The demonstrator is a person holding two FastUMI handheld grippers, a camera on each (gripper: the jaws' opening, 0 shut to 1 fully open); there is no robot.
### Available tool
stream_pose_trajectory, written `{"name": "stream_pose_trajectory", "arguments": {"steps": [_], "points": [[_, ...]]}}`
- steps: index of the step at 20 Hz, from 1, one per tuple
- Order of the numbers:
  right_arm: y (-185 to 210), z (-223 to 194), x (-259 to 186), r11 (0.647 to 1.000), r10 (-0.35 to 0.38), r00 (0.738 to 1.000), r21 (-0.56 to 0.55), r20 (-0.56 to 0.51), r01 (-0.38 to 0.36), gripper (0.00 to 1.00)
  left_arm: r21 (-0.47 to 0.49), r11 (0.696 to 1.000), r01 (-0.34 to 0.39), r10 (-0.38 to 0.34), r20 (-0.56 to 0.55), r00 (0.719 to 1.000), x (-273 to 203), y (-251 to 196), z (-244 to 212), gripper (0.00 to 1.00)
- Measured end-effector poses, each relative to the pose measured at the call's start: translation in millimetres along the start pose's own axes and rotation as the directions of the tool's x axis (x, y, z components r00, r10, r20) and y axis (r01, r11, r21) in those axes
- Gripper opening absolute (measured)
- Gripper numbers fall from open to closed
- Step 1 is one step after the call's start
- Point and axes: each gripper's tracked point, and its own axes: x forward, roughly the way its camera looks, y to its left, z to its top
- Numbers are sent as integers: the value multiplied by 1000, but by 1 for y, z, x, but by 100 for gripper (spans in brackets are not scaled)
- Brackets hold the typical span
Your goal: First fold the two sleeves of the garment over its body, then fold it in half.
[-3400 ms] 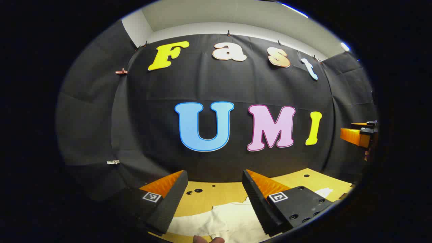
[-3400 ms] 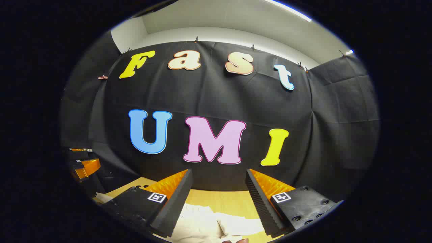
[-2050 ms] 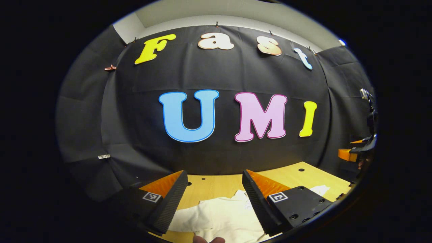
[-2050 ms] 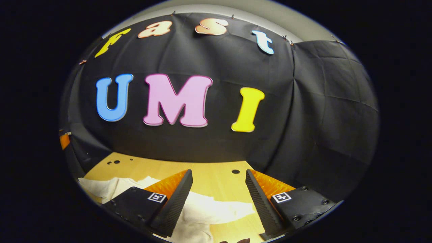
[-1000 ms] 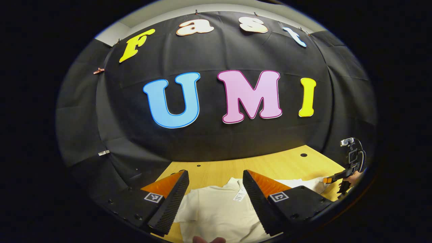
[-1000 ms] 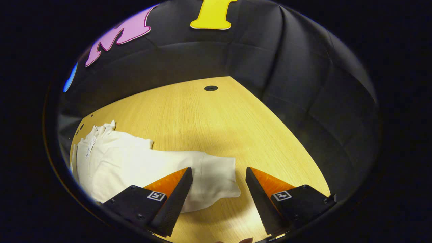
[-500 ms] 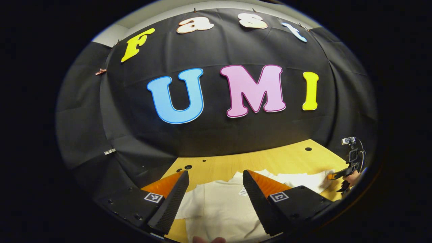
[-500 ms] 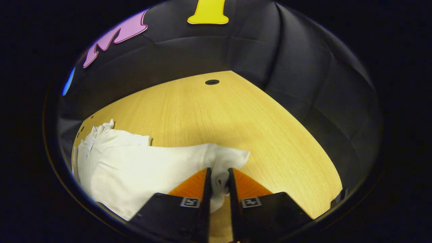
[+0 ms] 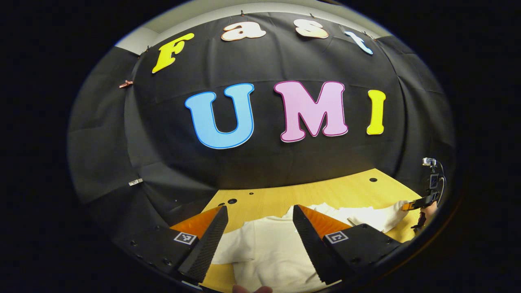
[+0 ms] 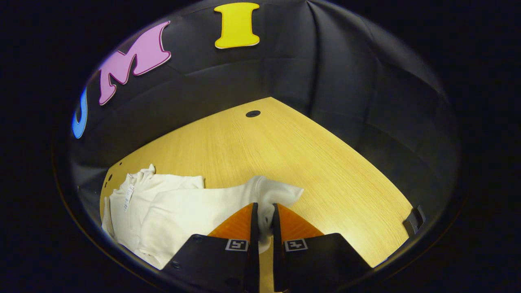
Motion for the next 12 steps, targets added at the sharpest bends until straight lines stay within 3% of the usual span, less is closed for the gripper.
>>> {"name": "stream_pose_trajectory", "arguments": {"steps": [7,12], "points": [[43,19,-72,999,30,993,38,117,-34,18,-27,999,37,-36,24,999,-1,29,-2,98],[89,19,-114,998,63,985,1,161,-64,17,-52,998,35,-33,36,999,3,60,-10,99]]}}
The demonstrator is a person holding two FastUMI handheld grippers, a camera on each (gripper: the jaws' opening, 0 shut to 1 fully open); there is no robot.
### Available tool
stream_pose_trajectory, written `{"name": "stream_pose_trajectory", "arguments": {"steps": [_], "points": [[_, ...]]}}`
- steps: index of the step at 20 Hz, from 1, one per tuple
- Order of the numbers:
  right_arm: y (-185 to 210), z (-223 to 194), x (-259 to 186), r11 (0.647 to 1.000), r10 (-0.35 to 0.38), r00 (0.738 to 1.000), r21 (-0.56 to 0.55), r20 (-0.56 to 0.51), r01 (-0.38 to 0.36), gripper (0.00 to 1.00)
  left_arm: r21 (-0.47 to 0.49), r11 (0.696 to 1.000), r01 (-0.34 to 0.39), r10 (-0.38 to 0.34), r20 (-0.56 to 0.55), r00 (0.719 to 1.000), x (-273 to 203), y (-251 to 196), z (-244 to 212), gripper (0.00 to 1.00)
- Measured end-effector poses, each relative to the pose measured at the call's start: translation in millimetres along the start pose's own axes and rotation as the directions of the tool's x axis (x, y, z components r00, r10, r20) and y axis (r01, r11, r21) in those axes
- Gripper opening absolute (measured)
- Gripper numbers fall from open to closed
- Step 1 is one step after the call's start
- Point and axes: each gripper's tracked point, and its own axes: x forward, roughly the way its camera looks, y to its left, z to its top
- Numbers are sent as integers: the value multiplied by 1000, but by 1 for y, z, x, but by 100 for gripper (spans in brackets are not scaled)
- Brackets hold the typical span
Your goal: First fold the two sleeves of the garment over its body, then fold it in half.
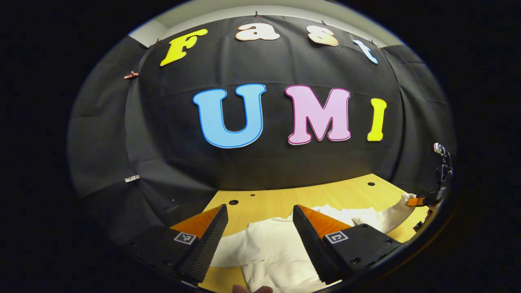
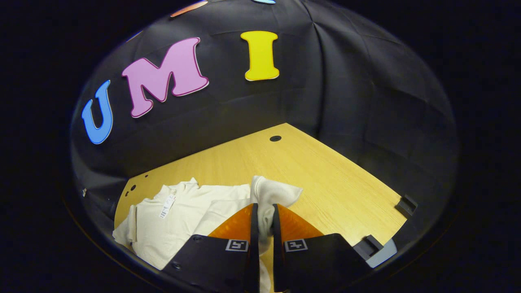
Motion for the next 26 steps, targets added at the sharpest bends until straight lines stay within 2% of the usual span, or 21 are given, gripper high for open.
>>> {"name": "stream_pose_trajectory", "arguments": {"steps": [5,11,15,19,26], "points": [[75,12,-25,995,85,996,-61,37,-83,17,-18,999,-29,29,18,999,2,42,-4,99],[182,13,-36,966,230,972,-130,40,-223,17,-28,994,-108,109,20,994,3,107,-17,98],[243,-17,-31,940,306,952,-158,-13,-304,17,-20,987,-158,159,25,987,-2,148,-26,98],[289,-58,-16,913,350,933,-190,-87,-360,17,12,980,-197,197,4,980,-6,179,-46,98],[336,-142,11,872,340,910,-281,-237,-400,18,26,965,-262,263,-102,959,0,225,-113,98]]}}
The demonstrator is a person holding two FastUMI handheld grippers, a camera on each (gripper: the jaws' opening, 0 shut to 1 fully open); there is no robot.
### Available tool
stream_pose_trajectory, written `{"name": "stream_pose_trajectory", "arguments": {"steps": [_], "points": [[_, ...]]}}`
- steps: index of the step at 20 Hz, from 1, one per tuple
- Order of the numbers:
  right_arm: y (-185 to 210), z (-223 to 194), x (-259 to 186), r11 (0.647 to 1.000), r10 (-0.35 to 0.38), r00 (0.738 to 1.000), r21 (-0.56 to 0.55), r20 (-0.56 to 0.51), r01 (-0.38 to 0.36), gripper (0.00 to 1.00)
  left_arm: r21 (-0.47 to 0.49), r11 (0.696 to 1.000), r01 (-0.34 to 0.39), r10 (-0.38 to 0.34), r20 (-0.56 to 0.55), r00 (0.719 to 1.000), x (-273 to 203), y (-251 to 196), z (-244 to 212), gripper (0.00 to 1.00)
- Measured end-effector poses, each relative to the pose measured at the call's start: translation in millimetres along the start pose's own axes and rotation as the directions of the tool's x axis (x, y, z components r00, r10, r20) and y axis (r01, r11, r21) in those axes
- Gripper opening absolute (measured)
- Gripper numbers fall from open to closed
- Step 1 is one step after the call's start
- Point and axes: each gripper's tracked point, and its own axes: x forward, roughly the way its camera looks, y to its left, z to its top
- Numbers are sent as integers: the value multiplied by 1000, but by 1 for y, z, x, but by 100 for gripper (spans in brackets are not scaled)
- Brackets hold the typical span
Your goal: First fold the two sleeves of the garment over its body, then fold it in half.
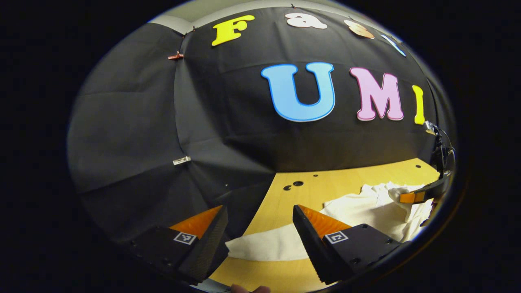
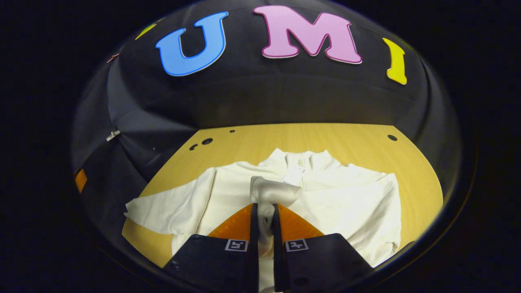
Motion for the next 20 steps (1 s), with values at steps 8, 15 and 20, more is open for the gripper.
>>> {"name": "stream_pose_trajectory", "arguments": {"steps": [8,15,20], "points": [[21,-46,35,1000,7,988,3,-155,-6,27,20,1000,-4,7,-118,993,38,24,-67,99],[63,-59,28,988,149,965,78,-217,-135,47,-85,996,-7,-19,-296,955,71,28,-141,99],[96,-43,-2,946,309,931,164,-196,-279,62,-117,993,-13,-33,-378,925,88,34,-176,99]]}}
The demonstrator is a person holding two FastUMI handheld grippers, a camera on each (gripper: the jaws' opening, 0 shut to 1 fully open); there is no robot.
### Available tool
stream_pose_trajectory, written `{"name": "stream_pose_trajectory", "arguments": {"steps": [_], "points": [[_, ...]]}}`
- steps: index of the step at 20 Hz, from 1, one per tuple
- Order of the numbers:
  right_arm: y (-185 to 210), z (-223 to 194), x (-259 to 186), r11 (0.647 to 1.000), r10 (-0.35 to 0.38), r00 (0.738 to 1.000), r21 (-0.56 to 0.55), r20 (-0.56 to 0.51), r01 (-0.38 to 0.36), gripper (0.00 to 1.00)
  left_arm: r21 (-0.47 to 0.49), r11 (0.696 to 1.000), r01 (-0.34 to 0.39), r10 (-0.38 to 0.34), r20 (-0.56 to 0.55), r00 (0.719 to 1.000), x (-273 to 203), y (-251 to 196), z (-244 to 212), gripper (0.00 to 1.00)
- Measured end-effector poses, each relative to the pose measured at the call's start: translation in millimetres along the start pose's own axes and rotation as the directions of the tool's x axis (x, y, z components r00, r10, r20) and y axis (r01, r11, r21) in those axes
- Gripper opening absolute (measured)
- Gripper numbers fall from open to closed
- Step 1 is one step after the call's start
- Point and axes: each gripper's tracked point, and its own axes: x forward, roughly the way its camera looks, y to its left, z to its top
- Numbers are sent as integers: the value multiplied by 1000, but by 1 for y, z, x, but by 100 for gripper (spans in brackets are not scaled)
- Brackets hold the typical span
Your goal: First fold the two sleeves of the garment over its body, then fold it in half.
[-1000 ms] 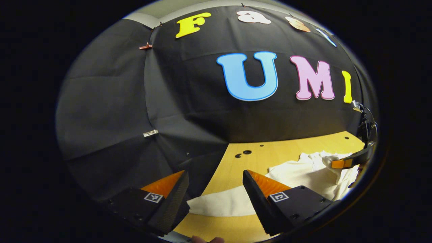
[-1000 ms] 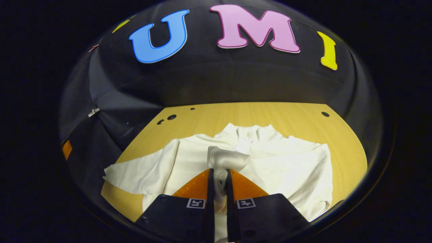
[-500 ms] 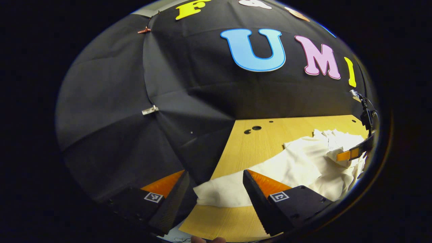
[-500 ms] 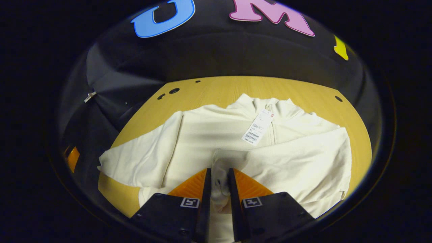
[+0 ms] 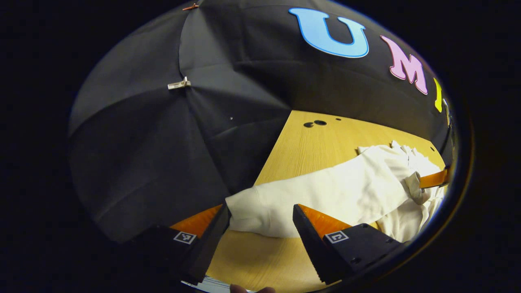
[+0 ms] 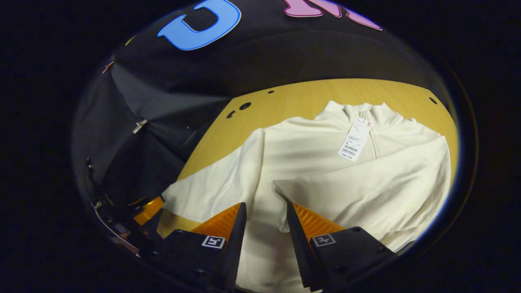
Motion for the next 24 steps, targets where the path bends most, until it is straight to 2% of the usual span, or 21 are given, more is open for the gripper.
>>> {"name": "stream_pose_trajectory", "arguments": {"steps": [4,9,12,14,15,16,17,19,20,23,24], "points": [[-7,7,-39,1000,10,999,-18,44,-10,62,17,1000,-15,16,-50,999,17,4,-18,99],[-53,-11,-93,993,-79,995,-83,62,84,62,23,999,-25,27,-95,995,30,6,-29,100],[-77,-27,-125,994,-107,992,-15,62,108,62,43,999,-10,15,-114,993,33,4,-31,99],[-91,-31,-145,992,-124,989,43,78,121,62,21,999,30,-27,-132,991,35,-7,-33,97],[-101,-32,-153,989,-142,986,63,89,137,62,17,999,34,-32,-130,991,36,-8,-32,80],[-110,-34,-162,985,-161,982,76,98,154,62,17,999,52,-49,-146,988,36,-12,-33,77],[-119,-36,-171,981,-183,978,84,104,174,62,18,997,80,-76,-152,986,37,-17,-32,69],[-137,-38,-187,973,-221,968,100,117,210,62,41,996,84,-76,-172,982,39,-22,-29,41],[-145,-39,-193,968,-237,964,111,123,224,62,60,996,73,-61,-174,983,39,-23,-29,23],[-167,-44,-210,955,-279,951,139,135,260,62,58,997,44,-34,-164,986,37,-28,-22,11],[-173,-45,-215,952,-286,948,149,137,266,62,55,998,42,-33,-151,988,34,-32,-19,10]]}}
